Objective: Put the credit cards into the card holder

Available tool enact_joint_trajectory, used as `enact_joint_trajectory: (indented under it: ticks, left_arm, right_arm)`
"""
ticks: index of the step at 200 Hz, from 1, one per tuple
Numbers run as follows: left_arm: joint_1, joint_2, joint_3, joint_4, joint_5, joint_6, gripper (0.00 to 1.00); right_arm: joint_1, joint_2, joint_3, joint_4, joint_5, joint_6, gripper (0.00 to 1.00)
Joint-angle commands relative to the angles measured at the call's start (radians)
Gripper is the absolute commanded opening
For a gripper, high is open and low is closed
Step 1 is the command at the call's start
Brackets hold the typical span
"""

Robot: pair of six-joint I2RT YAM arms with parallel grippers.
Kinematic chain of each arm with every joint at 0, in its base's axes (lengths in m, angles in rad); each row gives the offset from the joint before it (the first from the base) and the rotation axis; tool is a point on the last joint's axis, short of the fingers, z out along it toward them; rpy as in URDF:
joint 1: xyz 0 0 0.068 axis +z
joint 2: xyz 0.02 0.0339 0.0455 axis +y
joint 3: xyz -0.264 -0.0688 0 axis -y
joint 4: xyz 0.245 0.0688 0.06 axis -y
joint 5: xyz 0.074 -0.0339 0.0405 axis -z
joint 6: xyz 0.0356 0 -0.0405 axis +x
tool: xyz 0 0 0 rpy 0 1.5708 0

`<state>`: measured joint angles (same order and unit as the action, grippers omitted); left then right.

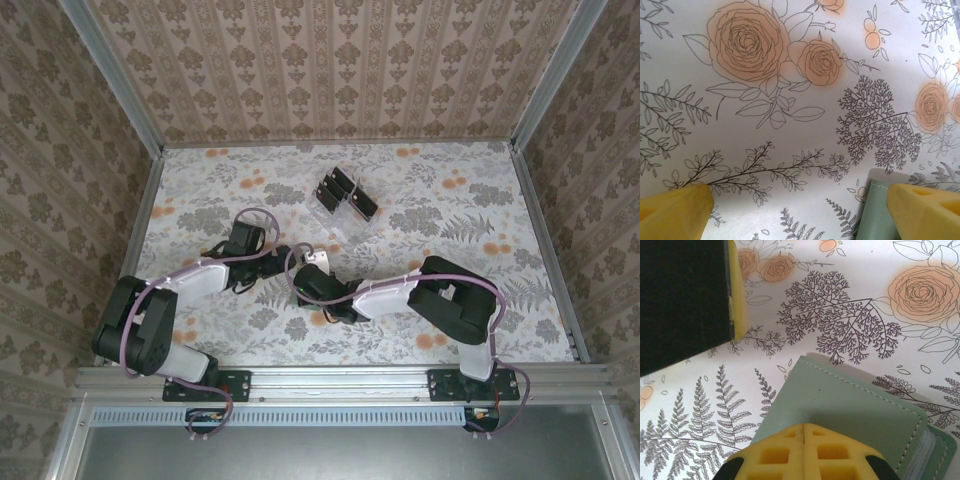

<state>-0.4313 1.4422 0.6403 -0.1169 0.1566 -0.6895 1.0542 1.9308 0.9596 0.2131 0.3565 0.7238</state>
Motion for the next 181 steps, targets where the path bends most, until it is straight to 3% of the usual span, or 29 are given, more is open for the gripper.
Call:
enact_joint_trajectory:
  ticks: [1, 74, 181]
  left_arm:
    - [0.000, -0.013, -0.038, -0.163, -0.048, 0.026, 1.00]
    - [-0.012, -0.075, -0.069, -0.195, -0.064, 0.033, 1.00]
    - [-0.018, -0.080, -0.082, -0.189, -0.049, 0.032, 1.00]
  right_arm:
    - [0.033, 0.144, -0.075, -0.558, -0.259, -0.038, 0.00]
    - [0.003, 0.137, 0.026, -0.707, -0.234, -0.174, 0.00]
    - [-0.006, 0.203, -0.005, -0.613, -0.375, -0.099, 0.00]
